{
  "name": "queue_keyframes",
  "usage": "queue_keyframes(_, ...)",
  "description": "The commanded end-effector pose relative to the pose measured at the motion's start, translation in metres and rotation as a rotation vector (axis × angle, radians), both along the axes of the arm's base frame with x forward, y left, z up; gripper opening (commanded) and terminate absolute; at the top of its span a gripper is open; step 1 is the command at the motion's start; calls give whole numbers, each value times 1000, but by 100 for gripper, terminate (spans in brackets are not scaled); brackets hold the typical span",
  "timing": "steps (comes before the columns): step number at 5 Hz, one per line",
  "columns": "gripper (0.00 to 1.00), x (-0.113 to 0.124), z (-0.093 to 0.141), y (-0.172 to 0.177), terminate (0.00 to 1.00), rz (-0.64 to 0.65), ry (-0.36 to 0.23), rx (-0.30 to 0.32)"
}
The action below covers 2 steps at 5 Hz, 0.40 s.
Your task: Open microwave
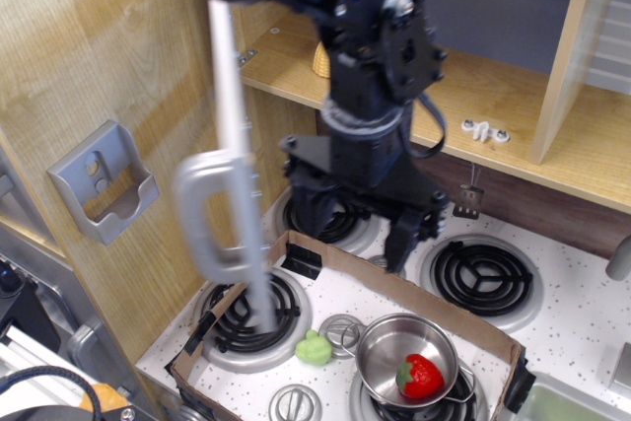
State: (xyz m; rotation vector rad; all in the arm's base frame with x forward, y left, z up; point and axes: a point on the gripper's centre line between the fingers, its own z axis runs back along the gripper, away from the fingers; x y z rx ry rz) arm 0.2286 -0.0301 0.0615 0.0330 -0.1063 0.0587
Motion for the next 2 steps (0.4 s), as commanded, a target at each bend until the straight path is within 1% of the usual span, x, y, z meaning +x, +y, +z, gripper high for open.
queue_keyframes(1, 100, 0, 1, 2, 0, 2, -28, -31)
queue_keyframes(2, 100, 0, 1, 2, 100, 2, -28, -31)
